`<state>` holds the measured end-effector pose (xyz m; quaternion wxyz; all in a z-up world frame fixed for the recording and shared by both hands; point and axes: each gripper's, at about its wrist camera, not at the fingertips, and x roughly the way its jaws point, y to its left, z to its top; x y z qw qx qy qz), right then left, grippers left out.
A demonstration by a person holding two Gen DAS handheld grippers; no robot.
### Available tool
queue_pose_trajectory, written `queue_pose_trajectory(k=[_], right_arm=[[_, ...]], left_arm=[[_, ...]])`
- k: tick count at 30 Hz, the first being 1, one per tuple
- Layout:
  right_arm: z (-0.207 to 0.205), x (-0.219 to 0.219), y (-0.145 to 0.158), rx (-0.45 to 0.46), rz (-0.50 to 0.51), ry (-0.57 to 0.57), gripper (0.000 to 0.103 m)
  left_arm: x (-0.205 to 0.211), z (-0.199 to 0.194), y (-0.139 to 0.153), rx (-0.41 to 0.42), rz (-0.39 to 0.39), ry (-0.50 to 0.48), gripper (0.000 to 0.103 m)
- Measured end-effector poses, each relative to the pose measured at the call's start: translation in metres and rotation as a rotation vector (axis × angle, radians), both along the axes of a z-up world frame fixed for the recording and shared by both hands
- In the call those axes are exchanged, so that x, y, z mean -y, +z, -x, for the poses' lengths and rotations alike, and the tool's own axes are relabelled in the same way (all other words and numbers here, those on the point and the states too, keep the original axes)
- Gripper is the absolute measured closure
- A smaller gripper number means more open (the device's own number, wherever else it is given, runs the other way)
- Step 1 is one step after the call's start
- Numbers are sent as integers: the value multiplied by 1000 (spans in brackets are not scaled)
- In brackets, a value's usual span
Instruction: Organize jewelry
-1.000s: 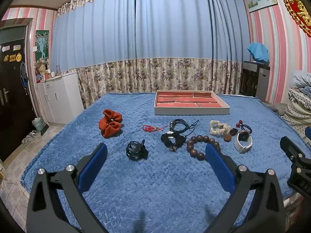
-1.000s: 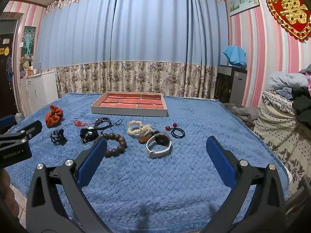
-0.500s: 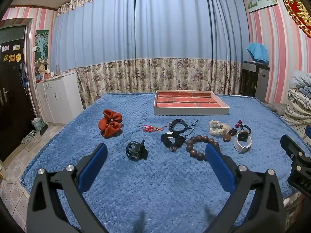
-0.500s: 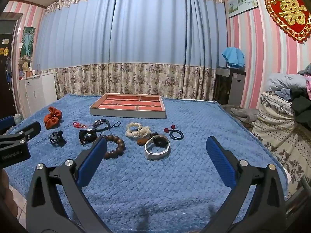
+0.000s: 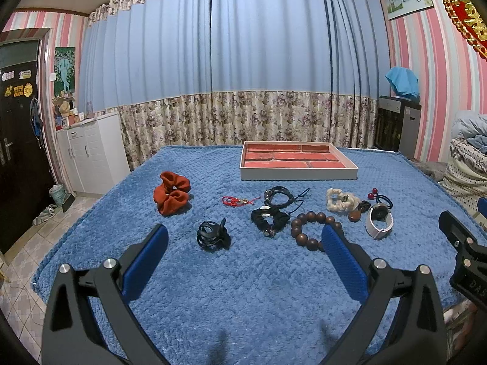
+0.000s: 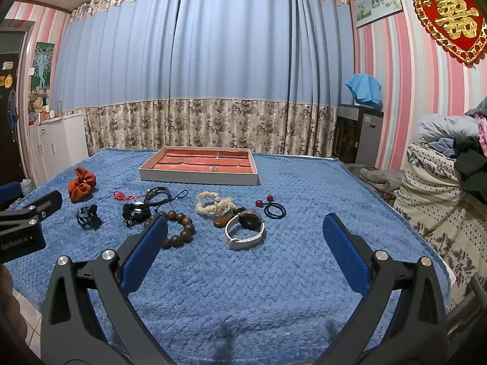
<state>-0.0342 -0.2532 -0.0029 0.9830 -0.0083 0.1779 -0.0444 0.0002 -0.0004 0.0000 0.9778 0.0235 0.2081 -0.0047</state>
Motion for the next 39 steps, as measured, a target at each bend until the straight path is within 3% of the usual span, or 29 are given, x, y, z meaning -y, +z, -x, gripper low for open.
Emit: queue_pose_trajectory(k=[39], right_arm=[[3, 6, 0, 10, -10, -5, 4]], left_arm=[[0, 0, 0, -1, 1, 1, 5]])
